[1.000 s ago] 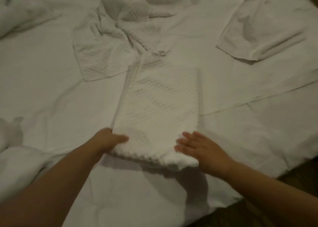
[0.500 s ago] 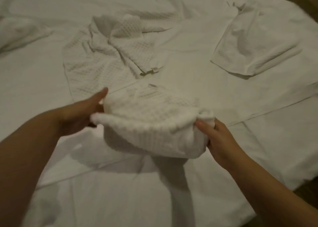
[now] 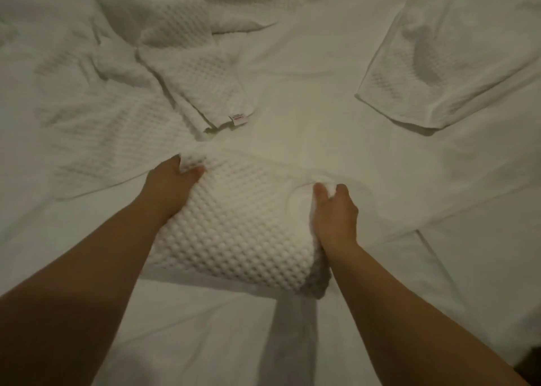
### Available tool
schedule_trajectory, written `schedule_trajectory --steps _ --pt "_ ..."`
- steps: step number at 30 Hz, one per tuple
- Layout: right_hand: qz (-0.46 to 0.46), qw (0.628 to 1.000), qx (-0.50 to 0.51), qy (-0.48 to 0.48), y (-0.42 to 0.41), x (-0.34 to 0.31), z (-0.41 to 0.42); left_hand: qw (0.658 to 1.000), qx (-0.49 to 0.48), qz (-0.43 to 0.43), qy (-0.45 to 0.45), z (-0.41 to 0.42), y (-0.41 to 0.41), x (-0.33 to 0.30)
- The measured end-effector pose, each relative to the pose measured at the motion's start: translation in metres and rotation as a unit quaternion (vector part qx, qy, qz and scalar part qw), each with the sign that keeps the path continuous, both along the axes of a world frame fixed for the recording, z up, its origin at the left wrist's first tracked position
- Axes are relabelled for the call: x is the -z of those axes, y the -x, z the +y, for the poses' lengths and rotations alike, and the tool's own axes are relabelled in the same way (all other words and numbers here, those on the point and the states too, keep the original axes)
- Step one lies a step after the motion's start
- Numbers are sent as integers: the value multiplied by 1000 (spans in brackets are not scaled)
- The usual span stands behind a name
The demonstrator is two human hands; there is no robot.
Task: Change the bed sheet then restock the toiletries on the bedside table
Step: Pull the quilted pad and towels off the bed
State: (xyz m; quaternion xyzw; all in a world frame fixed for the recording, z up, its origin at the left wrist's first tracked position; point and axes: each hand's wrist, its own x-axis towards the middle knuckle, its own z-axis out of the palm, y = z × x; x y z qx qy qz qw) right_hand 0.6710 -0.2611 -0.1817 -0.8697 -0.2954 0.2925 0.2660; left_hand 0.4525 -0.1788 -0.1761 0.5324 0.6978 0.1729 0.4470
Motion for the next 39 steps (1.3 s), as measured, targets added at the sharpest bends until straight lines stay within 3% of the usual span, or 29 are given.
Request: schedule_trajectory --steps 3,5,6,8,10,12,17,22,25,29,32,35,37,39 --pt "-128 990 -33 56 3 3 4 983 5 165 -81 0 -6 3" --pt "-254 962 -93 20 2 1 1 956 11 193 -220 -7 -8 -8" --pt "-302 944 -130 -24 3 -3 2 937 49 190 -288 -16 -12 -13" --pt "-308 918 -244 -58 10 -10 8 889 204 216 -349 -41 -25 -8" --pt "-262 884 -388 9 19 -8 10 853 333 270 -297 -62 -33 14" --pt "-251 855 -449 67 17 5 8 845 371 296 -244 -67 -33 36" --pt "-226 851 -449 151 1 16 31 842 388 305 -219 -59 -33 50" --pt "-137 827 -472 272 -10 -22 76 865 371 295 -163 -62 -37 26" --pt "-47 812 -473 339 -14 -43 89 925 281 240 -87 -89 -51 7" --pt "69 842 -430 319 -4 -85 74 979 180 84 -56 -135 -59 -24" --pt "-18 841 -480 248 29 -137 51 996 59 -61 -41 -141 -50 -53" --pt "-217 800 -539 150 87 -186 6 967 -74 -221 -101 -144 -25 -88" --pt "-328 761 -550 104 130 -202 -35 912 -176 -365 -58 -151 2 -106" --pt "-362 722 -583 88 167 -191 -78 863 -245 -441 10 -164 40 -104"
